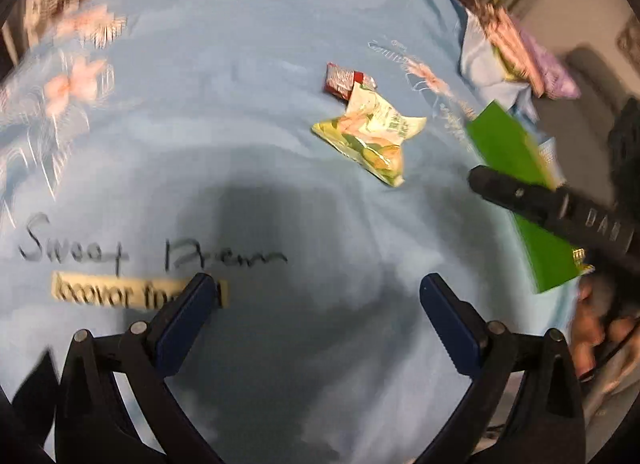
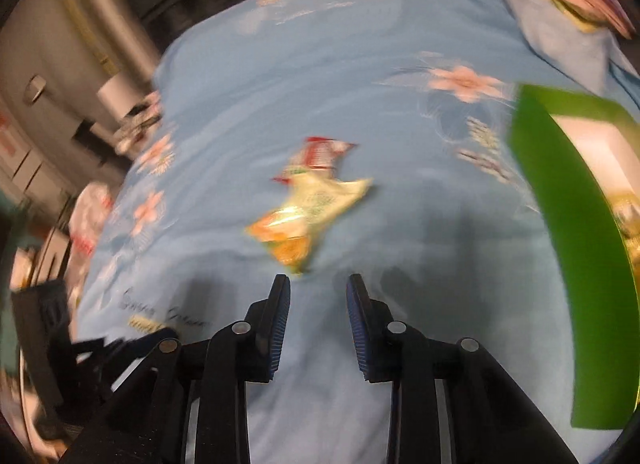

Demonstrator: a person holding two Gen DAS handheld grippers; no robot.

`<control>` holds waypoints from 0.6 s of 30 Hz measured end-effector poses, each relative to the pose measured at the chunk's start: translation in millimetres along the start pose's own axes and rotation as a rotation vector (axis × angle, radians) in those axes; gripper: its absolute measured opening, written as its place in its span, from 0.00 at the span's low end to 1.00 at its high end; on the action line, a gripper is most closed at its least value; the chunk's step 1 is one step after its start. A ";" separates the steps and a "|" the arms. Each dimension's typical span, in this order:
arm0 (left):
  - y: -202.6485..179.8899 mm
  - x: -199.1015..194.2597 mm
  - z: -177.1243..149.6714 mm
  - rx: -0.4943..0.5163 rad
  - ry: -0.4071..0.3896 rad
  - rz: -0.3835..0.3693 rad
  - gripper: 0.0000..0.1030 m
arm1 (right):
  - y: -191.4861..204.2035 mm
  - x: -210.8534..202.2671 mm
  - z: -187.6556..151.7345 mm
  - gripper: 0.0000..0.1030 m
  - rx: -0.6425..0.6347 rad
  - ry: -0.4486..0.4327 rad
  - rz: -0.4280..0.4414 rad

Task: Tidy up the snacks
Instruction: 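Grasp the pale green-yellow bag with the right gripper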

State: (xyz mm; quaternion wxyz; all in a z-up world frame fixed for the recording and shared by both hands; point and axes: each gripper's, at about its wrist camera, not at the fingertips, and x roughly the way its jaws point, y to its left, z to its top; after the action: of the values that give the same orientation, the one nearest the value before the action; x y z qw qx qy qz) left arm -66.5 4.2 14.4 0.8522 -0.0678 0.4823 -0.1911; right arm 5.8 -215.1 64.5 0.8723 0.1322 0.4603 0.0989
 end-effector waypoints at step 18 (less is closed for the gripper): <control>-8.8 57.6 60.9 0.031 -0.043 -0.158 0.98 | -41.7 85.3 46.0 0.61 0.355 0.147 0.291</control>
State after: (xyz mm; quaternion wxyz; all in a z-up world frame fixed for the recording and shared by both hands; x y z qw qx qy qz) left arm 9.5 -30.6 3.3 0.8456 -0.0968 0.4539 -0.2638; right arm 93.5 -235.9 9.7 0.7762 0.3407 0.5087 0.1505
